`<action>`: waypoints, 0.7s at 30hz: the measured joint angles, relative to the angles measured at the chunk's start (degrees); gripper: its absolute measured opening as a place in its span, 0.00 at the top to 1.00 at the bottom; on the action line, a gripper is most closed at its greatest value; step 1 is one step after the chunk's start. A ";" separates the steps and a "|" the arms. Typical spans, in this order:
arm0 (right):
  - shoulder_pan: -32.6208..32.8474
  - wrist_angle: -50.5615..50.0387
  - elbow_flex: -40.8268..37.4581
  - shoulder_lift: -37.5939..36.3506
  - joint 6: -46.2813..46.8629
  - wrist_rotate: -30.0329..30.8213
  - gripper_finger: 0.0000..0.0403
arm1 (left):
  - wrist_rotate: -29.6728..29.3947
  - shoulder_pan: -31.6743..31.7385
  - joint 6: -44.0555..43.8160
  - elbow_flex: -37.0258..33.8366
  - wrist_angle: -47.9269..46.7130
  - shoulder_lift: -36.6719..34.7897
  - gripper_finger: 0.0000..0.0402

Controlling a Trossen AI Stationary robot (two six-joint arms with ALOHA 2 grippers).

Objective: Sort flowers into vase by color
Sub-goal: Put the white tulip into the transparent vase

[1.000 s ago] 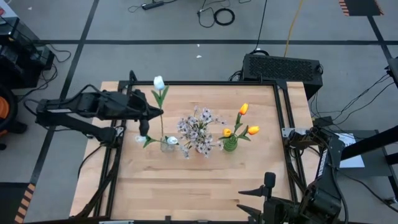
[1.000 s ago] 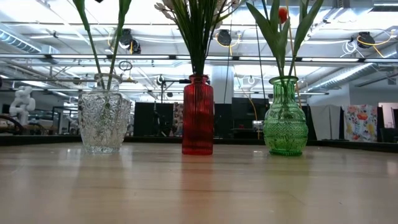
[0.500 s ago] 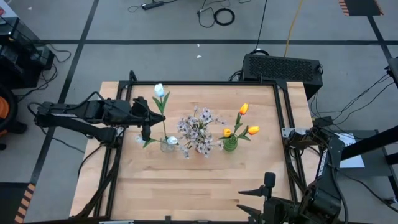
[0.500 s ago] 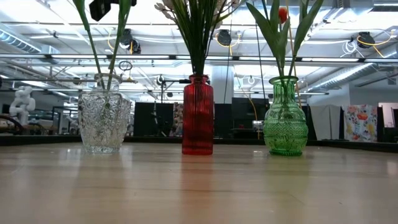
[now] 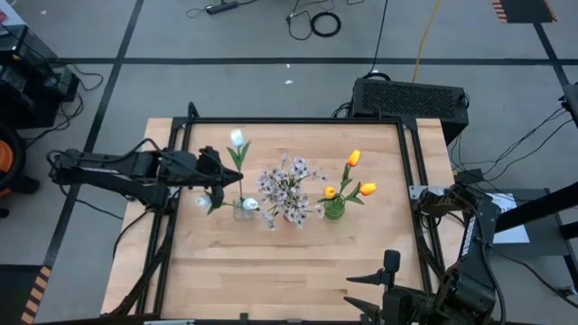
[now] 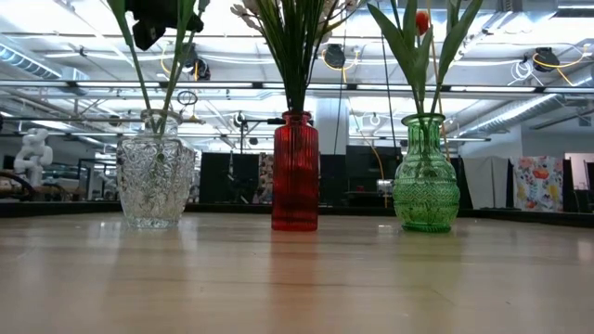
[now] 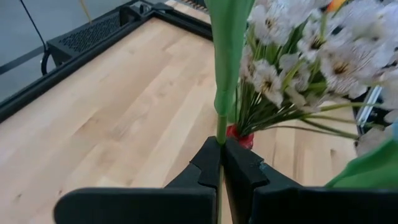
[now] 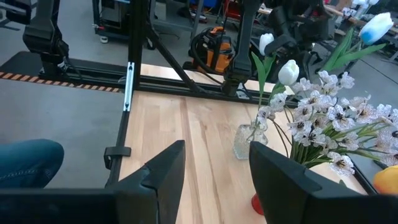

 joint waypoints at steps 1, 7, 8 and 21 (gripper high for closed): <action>0.00 0.00 0.00 0.00 0.00 0.00 0.58 | 0.00 0.01 -0.03 -0.37 0.07 0.01 0.97; 0.00 0.00 0.02 -0.02 0.00 0.00 0.58 | 0.02 0.01 -1.39 -1.50 0.11 0.03 0.97; -0.02 0.00 0.02 0.00 0.00 -0.02 0.58 | 0.00 0.01 -1.41 -1.58 0.22 0.03 0.97; 0.00 -0.02 0.02 -0.02 -0.01 0.00 0.58 | 0.00 -0.01 -0.98 -1.68 -1.19 0.28 0.97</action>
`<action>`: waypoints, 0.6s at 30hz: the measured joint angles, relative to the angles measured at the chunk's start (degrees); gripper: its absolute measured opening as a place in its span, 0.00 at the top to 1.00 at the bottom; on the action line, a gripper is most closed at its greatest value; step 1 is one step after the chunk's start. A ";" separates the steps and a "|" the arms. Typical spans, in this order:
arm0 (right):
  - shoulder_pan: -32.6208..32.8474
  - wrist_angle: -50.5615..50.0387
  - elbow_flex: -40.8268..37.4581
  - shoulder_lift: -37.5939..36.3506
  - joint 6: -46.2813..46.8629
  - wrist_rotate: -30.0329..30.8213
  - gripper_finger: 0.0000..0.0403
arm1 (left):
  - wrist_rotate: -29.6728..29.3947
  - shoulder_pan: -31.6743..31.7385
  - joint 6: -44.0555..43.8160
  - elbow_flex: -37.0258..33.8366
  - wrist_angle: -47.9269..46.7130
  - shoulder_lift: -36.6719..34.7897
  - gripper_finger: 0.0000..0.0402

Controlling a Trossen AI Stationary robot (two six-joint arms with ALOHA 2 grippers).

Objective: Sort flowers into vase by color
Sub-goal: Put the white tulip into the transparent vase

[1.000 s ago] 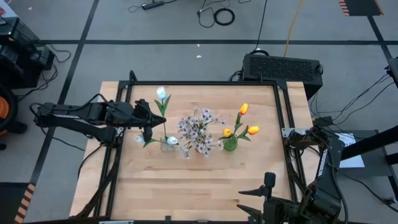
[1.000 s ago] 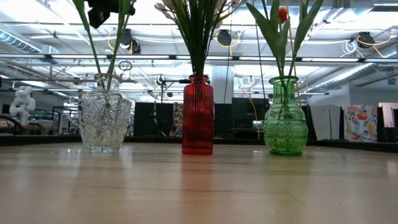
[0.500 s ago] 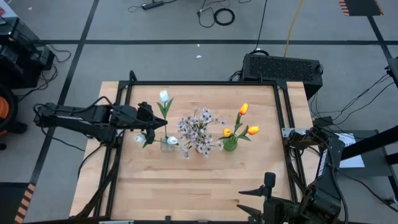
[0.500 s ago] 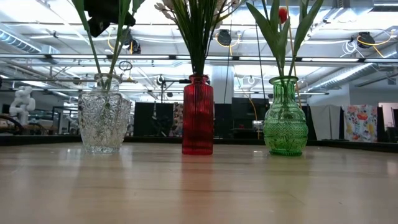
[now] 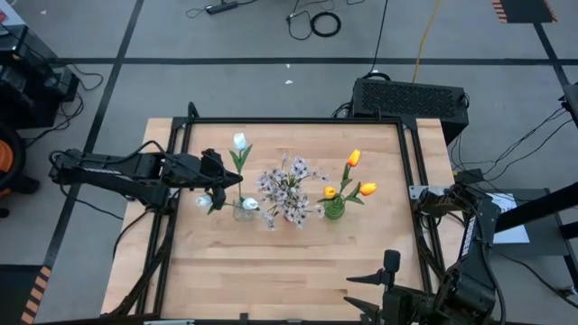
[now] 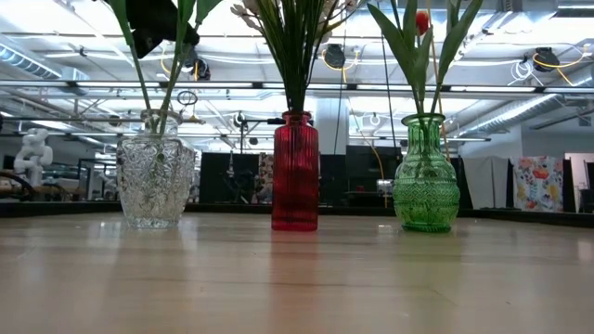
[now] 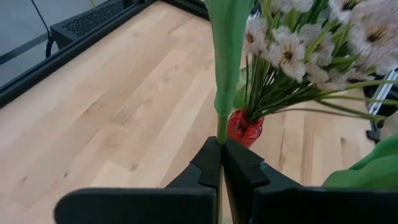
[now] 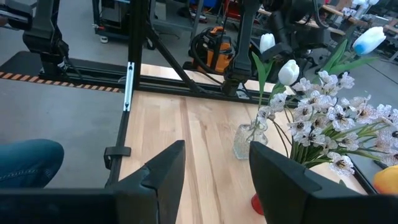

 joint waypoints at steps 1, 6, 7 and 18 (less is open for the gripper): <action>-0.02 0.00 0.00 0.00 0.00 -0.01 0.58 | 0.02 0.00 -0.08 0.00 -0.47 0.02 0.97; 0.00 0.00 0.00 0.00 -0.01 0.00 0.58 | 0.01 0.00 -0.36 0.00 -0.86 0.40 0.97; 0.00 0.00 0.00 0.00 -0.01 0.00 0.58 | 0.01 0.00 -0.36 0.00 -0.74 0.40 0.97; -0.02 -0.05 0.02 0.00 -0.01 -0.01 0.58 | 0.03 -1.90 -0.23 0.00 -0.91 2.87 0.95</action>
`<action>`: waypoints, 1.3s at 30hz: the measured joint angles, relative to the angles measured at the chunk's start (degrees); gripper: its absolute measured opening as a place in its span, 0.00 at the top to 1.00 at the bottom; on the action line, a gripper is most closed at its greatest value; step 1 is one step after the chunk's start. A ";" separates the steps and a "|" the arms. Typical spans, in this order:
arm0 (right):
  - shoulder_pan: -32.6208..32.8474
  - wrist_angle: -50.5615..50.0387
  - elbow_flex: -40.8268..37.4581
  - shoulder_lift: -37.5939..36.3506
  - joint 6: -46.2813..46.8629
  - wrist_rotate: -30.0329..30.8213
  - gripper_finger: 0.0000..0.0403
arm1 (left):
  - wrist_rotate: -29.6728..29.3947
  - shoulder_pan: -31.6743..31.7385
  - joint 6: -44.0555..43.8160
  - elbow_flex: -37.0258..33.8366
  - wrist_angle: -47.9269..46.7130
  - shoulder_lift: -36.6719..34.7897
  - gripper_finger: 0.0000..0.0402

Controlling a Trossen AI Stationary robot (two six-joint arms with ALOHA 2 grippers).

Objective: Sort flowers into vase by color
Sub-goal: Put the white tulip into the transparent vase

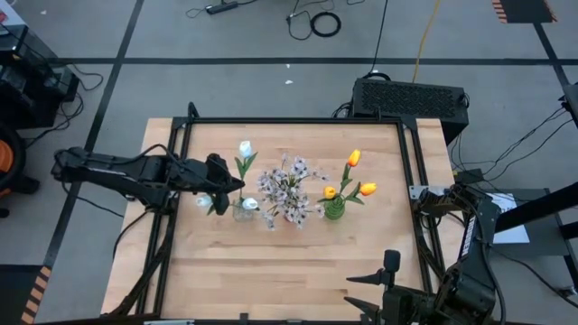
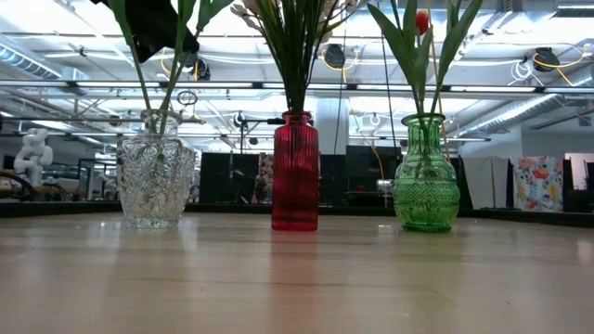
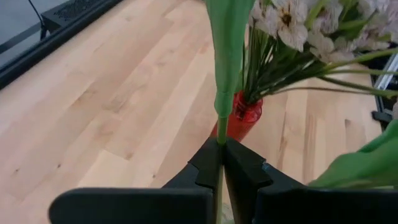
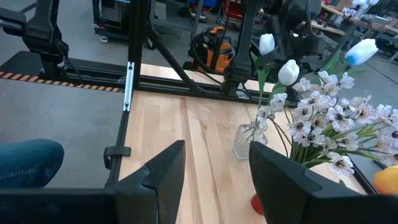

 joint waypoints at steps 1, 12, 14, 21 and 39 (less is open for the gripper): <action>0.01 0.01 0.00 0.00 0.00 0.01 0.58 | -0.03 -0.21 0.00 0.00 -0.14 0.22 0.94; 0.02 0.03 0.02 0.00 -0.24 0.01 0.58 | -1.92 -1.89 -0.28 0.02 -2.75 0.93 0.91; 0.02 0.03 0.02 -0.01 -0.24 0.00 0.58 | -2.07 -1.89 -0.50 0.02 -4.13 0.95 0.91; 0.02 0.03 0.02 0.00 -0.33 0.01 0.58 | -2.63 -1.89 -1.79 0.02 -6.34 0.93 0.91; 0.02 0.03 0.02 -0.01 -0.42 0.00 0.58 | -1.20 -1.89 -1.77 0.02 -6.78 4.08 0.91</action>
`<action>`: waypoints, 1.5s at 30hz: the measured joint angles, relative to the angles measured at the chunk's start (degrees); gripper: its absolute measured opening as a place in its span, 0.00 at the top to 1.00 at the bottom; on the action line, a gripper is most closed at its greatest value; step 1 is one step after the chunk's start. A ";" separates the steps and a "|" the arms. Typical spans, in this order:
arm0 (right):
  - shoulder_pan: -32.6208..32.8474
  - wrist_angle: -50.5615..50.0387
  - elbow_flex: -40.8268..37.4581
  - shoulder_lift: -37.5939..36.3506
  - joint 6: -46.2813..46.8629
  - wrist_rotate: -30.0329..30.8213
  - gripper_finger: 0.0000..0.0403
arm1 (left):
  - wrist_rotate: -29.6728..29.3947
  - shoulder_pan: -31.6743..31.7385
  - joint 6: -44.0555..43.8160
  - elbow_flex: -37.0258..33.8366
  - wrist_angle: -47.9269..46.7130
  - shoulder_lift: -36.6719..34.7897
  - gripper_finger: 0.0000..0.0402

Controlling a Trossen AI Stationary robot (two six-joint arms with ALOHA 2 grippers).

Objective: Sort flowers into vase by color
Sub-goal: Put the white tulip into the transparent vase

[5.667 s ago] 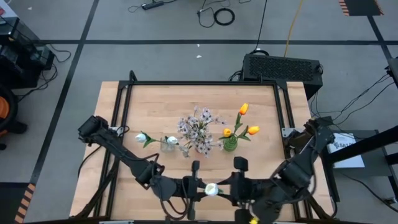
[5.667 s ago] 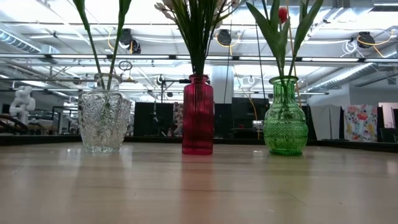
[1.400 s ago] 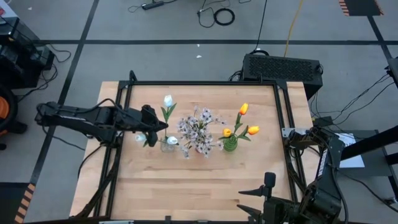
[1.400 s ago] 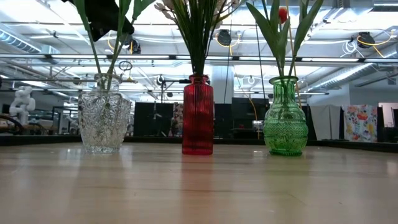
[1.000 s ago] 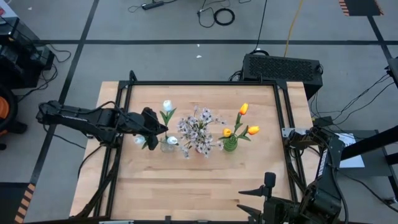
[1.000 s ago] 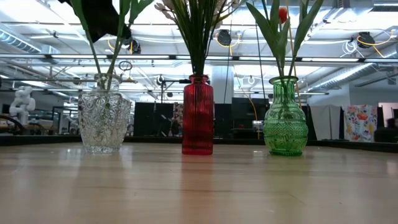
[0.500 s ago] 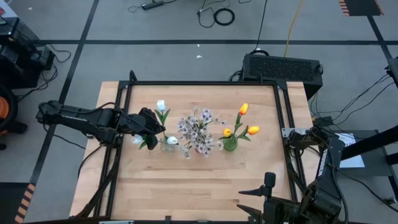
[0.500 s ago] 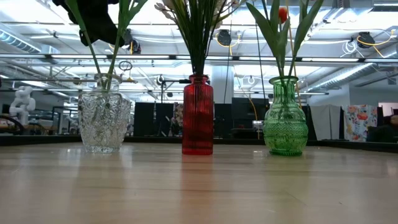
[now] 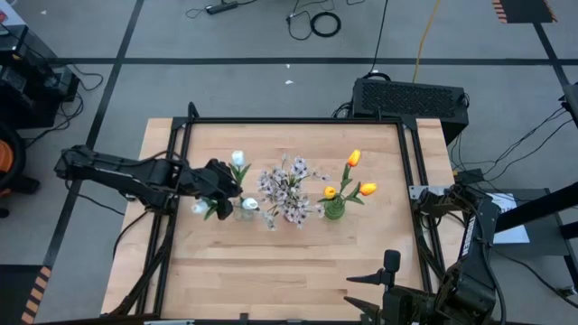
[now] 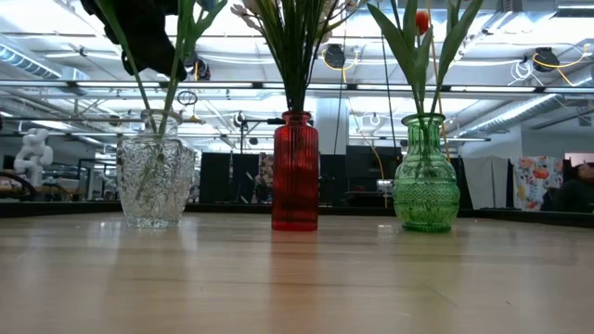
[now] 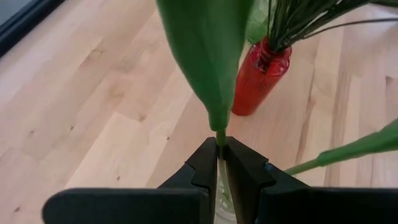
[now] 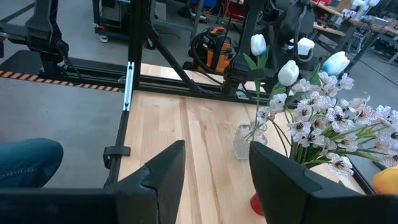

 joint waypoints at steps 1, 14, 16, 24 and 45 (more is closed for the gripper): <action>0.00 0.01 0.00 0.01 0.00 0.01 0.58 | 0.21 0.00 -0.02 0.00 0.00 0.15 0.91; 0.00 0.00 0.00 0.01 0.00 0.00 0.58 | 3.18 0.02 -3.02 0.00 1.17 -0.38 0.83; 0.00 0.02 0.00 0.00 0.00 0.01 0.58 | 3.18 0.02 -3.02 0.00 1.61 -0.61 0.76; 0.00 0.00 0.00 0.00 -0.04 0.01 0.58 | 2.89 0.02 -2.54 1.04 1.01 -2.67 0.56; 0.01 -1.58 0.00 0.01 -0.54 0.20 0.58 | -1.18 0.02 10.04 12.13 3.12 -15.76 0.53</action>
